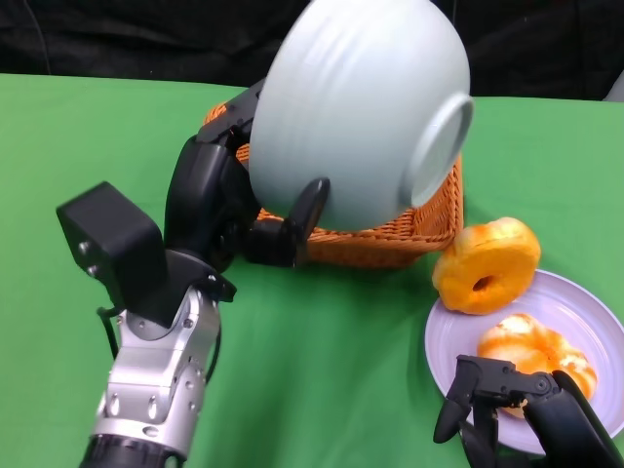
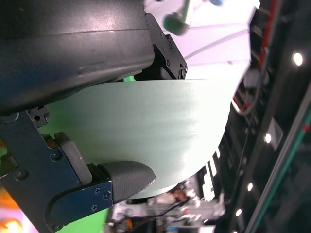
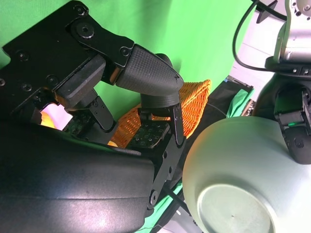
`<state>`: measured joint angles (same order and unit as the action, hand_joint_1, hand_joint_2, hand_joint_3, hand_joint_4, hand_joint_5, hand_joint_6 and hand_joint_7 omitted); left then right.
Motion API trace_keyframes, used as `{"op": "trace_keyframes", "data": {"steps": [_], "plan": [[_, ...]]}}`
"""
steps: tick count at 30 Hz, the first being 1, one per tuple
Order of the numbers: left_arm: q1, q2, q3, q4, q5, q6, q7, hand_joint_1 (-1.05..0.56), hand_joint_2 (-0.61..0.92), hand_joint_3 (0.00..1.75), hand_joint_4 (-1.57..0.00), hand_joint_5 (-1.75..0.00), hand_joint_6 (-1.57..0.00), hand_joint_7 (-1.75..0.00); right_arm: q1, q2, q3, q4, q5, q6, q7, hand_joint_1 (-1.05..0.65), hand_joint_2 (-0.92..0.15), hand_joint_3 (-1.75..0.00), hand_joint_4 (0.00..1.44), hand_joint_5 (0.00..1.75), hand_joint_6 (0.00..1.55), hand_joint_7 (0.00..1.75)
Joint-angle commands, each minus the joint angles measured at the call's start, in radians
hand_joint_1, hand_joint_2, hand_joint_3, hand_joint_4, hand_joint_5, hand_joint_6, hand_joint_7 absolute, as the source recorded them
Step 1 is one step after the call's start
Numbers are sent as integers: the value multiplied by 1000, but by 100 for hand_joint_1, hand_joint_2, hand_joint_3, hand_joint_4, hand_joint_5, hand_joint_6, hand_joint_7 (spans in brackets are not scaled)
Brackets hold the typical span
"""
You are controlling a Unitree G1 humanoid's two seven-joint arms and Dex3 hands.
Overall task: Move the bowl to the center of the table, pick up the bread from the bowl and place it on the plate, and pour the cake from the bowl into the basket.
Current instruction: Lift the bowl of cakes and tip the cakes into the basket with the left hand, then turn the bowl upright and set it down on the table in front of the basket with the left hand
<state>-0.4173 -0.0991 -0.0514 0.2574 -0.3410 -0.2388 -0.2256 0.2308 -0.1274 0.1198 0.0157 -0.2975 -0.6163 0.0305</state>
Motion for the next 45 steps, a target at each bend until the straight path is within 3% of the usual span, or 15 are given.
{"op": "trace_keyframes", "data": {"steps": [1, 12, 20, 29, 38, 45], "plan": [[-44, -32, 47, 7, -48, 54, 8, -21, 24, 169, -111, -175, -89, -175, 0, -18, -2, 11, 10, -9, -4, -85, -47, -140, 108, 175, 89, 149], [-110, -144, 187, 115, -170, 169, 21, -16, 25, 174, -111, -175, -90, -175, 2, -25, 1, 21, 7, -23, -3, -85, -47, -139, 109, 175, 89, 151], [-158, -172, 256, 184, -223, 246, 41, -18, 27, 174, -111, -175, -90, -175, 5, -25, 4, 20, 6, -23, -4, -85, -47, -139, 109, 175, 89, 152], [-185, -195, 320, 245, -271, 327, 98, -18, 41, 164, -108, -175, -88, -175, 6, -25, 5, 12, 2, -16, -5, -86, -48, -139, 109, 175, 88, 152], [-205, -216, 383, 284, -365, 383, 128, -22, 27, 175, -109, -175, -87, -175, 5, -24, 5, 12, 5, -19, -5, -86, -47, -139, 109, 175, 89, 152], [-210, -222, 402, 300, -425, 384, 108, -26, 27, 175, -111, -175, -88, -175, 3, -24, 4, 18, 7, -22, -6, -85, -47, -139, 109, 175, 89, 152]]}}
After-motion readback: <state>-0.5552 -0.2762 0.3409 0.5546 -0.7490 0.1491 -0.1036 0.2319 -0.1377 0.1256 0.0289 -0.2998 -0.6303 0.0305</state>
